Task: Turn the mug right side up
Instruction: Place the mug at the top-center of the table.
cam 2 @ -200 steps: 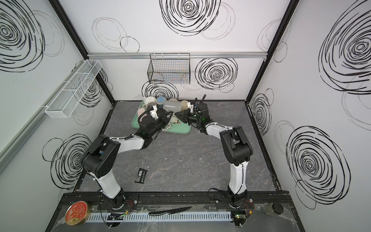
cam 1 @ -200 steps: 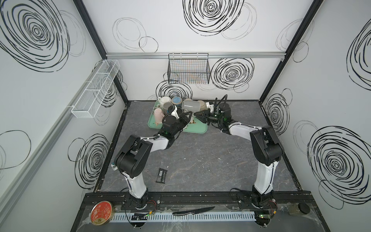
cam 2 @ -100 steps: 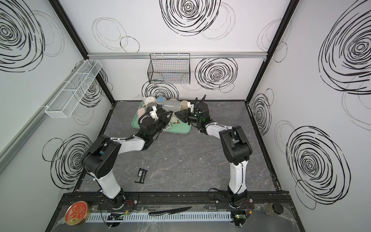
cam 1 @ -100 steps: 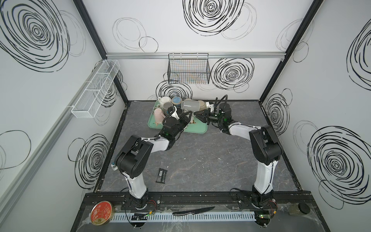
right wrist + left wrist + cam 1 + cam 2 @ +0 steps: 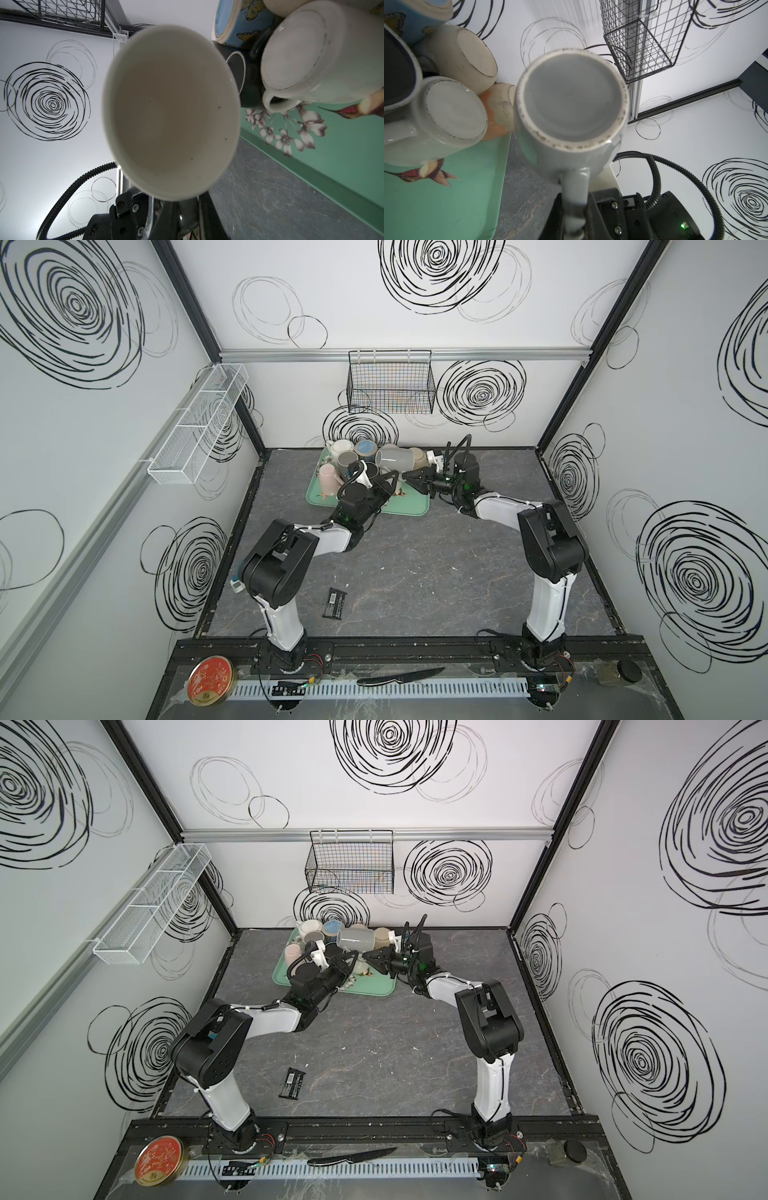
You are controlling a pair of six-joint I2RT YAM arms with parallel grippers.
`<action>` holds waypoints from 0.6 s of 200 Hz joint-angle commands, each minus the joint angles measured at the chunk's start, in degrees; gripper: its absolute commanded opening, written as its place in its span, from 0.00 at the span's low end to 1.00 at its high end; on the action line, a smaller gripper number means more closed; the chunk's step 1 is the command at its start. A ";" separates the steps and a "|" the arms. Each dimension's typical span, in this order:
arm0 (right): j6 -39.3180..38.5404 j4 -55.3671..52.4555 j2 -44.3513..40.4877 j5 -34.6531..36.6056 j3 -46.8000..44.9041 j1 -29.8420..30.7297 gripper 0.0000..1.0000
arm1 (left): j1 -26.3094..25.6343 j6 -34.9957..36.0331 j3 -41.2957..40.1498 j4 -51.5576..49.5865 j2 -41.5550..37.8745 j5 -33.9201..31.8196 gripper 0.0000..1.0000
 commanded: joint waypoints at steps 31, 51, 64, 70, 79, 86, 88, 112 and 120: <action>-17.25 -14.19 -6.19 9.32 1.27 0.02 0.00 | -3.10 1.29 0.36 3.11 0.80 8.63 0.29; -19.95 -17.47 -6.51 10.92 1.94 0.02 0.00 | -3.05 2.72 0.60 0.93 0.56 9.63 0.37; -20.82 -18.36 -6.39 10.55 2.55 0.01 0.00 | -3.20 4.06 0.51 -0.90 0.03 10.12 0.42; -20.87 -18.36 -6.29 10.22 2.69 0.03 0.00 | -3.18 4.60 0.30 -1.63 -0.35 10.24 0.44; -21.24 -18.40 -6.22 10.10 2.77 0.08 0.00 | -3.14 5.21 -0.21 -2.31 -0.79 10.37 0.46; -21.68 -18.72 -6.29 10.33 2.85 0.15 0.00 | -3.06 5.42 -0.67 -2.51 -1.10 10.52 0.47; -21.96 -18.91 -6.30 10.43 2.86 0.17 0.00 | -3.02 5.43 -0.82 -2.50 -1.17 10.55 0.47; -25.90 -23.47 -6.63 13.22 4.17 0.40 0.00 | -2.33 5.61 -2.54 -2.36 -1.98 10.83 0.49; -27.70 -25.56 -6.73 14.47 4.83 0.37 0.00 | -2.01 5.71 -3.07 -2.50 -2.26 10.92 0.49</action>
